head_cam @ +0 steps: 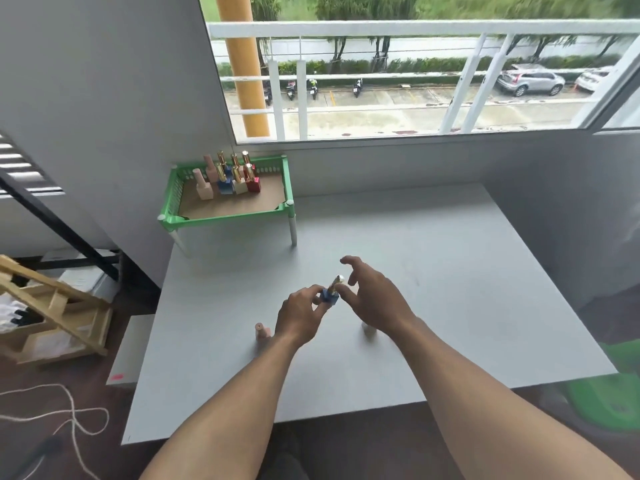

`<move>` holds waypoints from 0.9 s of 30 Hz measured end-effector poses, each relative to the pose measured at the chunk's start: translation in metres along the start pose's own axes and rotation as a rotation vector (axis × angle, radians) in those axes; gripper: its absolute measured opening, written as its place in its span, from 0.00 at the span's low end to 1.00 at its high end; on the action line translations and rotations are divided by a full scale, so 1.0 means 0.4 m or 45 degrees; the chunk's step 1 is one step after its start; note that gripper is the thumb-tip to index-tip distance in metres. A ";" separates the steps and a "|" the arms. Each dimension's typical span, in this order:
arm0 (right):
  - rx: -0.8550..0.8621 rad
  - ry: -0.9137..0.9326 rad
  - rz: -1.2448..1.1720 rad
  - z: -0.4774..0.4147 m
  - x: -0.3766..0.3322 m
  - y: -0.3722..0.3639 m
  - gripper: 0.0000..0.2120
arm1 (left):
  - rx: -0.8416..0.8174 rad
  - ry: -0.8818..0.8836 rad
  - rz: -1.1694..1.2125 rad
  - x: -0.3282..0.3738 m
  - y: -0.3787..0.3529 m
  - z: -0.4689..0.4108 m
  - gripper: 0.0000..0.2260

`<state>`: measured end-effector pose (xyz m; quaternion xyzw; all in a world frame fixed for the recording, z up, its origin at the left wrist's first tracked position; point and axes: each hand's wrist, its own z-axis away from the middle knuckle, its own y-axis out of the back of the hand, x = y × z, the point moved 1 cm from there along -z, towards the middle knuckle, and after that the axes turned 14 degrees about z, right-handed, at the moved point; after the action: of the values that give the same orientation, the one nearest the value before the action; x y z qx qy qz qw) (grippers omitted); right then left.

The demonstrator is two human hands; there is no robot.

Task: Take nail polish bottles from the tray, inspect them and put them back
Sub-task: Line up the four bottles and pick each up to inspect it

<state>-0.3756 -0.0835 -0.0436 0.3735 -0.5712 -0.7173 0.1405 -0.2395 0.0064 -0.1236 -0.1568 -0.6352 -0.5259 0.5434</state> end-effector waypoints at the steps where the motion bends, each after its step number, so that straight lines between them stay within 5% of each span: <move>1: 0.020 0.041 0.038 -0.005 -0.007 0.014 0.19 | 0.006 -0.016 -0.017 0.013 0.010 -0.002 0.08; 8: 0.061 0.119 0.133 -0.033 -0.036 0.073 0.11 | 0.087 -0.133 -0.137 0.080 0.069 -0.014 0.11; 27: 0.082 0.053 0.231 -0.034 -0.032 0.110 0.11 | 0.118 -0.206 -0.280 0.115 0.115 -0.005 0.15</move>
<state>-0.3674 -0.0987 0.0009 0.3394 -0.6224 -0.6750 0.2046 -0.2196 0.0057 -0.0618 -0.1029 -0.7139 -0.5381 0.4362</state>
